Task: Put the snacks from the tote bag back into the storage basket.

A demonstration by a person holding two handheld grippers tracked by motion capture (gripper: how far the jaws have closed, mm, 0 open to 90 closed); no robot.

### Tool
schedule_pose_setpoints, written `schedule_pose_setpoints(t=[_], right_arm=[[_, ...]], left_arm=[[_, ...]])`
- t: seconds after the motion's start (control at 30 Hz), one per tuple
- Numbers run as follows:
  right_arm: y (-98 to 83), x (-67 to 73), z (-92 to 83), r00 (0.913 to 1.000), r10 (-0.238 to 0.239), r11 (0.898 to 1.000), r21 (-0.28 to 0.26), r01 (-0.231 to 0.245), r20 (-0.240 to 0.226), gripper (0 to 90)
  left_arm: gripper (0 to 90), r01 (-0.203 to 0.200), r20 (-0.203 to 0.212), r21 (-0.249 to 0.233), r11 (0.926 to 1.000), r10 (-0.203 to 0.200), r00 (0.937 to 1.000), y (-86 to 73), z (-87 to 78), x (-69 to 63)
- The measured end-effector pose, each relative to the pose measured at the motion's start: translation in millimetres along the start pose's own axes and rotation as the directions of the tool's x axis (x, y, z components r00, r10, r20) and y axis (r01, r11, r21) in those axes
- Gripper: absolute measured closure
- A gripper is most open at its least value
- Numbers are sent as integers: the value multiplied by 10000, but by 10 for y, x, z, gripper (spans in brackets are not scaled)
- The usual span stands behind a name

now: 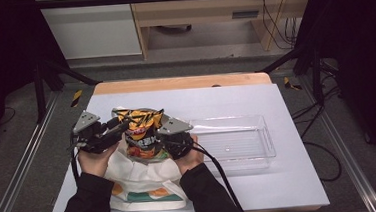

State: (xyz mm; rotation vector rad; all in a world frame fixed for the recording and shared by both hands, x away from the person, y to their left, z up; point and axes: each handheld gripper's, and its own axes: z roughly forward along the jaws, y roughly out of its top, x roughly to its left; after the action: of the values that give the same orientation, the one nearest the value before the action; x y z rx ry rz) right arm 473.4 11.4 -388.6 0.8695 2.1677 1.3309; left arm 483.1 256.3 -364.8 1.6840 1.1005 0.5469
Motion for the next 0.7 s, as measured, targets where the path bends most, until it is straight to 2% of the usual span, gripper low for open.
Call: schedule_pose_setpoints(t=[0.03,0.07,0.13,0.33,0.43,0.47,0.53,0.57,0.6,0.63,0.7], right_arm=[[0,1,4,10000,-3,10000,-17,3,-14,900],[-1,0,10,10000,41,10000,-47,-41,-40,900],[0,-2,12,10000,35,10000,-41,-35,-46,900],[-6,-6,-38,9997,209,9996,-205,-211,-125,878],[-13,-39,-123,9988,470,9971,-599,-479,-164,750],[-12,-75,-188,9971,739,9930,-908,-750,-154,662],[-11,-84,-212,9957,916,9904,-1028,-928,-160,639],[-8,-105,-243,9941,1057,9870,-1189,-1078,-238,600],[4,-114,-269,9910,1278,9820,-1353,-1320,-393,525],[4,-114,-269,9910,1278,9820,-1353,-1320,-393,525],[22,-91,-256,9884,1443,9769,-1523,-1498,-466,448]], left_arm=[[617,47,54,-13,10000,-47,10000,-4,2,2],[709,88,172,13,10000,-89,9998,-7,5,3],[782,90,237,50,9999,-92,9997,-15,9,-1],[874,-11,332,27,10000,10,9994,-44,-7,-39],[880,-120,308,-35,9999,121,9995,-59,-38,-76],[880,-150,258,-74,9999,152,9996,-72,-64,-97],[880,-176,220,-118,9998,178,9996,-86,-81,-116],[881,-221,171,-150,9996,224,9996,-98,-96,-133],[880,-334,76,-217,9992,336,9994,-122,-128,-166],[880,-334,76,-217,9992,336,9994,-122,-128,-166],[879,-409,17,-307,9987,410,9992,-153,-175,-205]])
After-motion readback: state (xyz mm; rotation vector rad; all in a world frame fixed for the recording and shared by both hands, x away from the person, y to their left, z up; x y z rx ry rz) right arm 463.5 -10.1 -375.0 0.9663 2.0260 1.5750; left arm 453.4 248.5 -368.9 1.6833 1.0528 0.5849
